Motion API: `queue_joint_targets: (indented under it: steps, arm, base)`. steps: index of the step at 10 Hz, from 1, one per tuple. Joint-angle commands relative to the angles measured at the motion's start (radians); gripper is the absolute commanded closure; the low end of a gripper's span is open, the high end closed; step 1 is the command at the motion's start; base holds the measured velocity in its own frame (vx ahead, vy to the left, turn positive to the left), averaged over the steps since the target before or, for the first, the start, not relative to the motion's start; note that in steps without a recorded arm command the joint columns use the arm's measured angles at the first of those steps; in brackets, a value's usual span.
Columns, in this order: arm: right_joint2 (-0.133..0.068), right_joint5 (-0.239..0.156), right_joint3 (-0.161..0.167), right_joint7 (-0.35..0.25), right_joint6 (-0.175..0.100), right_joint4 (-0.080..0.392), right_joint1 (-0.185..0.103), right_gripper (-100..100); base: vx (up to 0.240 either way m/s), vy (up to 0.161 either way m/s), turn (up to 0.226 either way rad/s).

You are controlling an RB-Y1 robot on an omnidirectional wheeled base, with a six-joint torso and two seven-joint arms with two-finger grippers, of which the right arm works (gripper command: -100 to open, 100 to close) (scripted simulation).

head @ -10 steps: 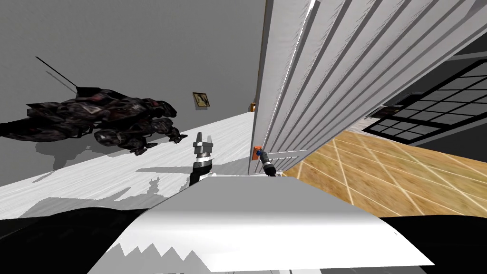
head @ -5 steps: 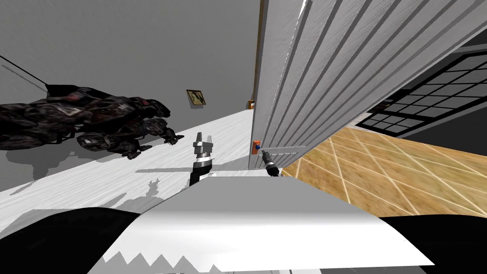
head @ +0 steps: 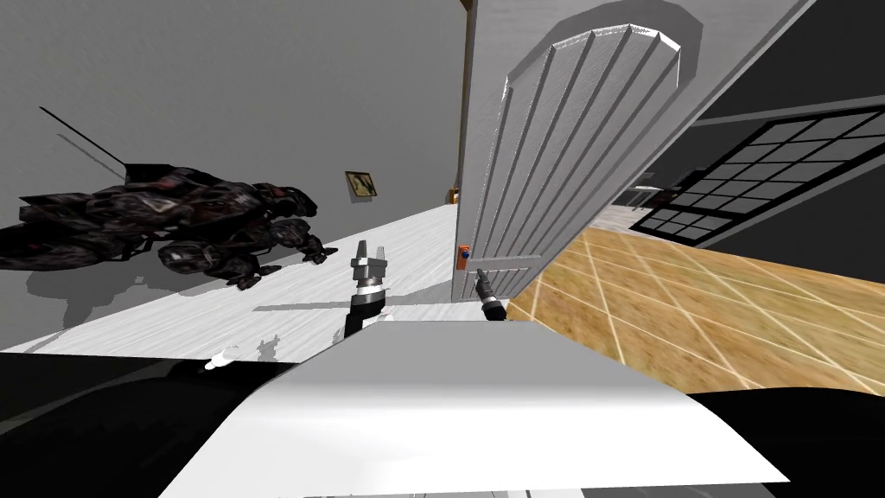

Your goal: Push the door open

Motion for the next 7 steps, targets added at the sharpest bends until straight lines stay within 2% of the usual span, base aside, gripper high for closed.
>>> queue_joint_targets:
  steps: [1,4,5,7]
  arm:
    - [-0.014,-0.003,-0.006,0.006,-0.001,0.011,-0.014,-100]
    - [-0.016,-0.009,-0.016,0.016,-0.002,0.032,-0.039,-100]
    - [-0.012,-0.011,-0.019,0.019,-0.002,0.038,-0.046,-100]
    - [0.009,-0.015,-0.026,0.027,-0.003,0.053,-0.064,-100]
  base:
    - [0.088,0.046,0.023]
    - [0.256,0.038,0.015]
    - [0.245,0.026,0.023]
    - [0.225,0.05,0.016]
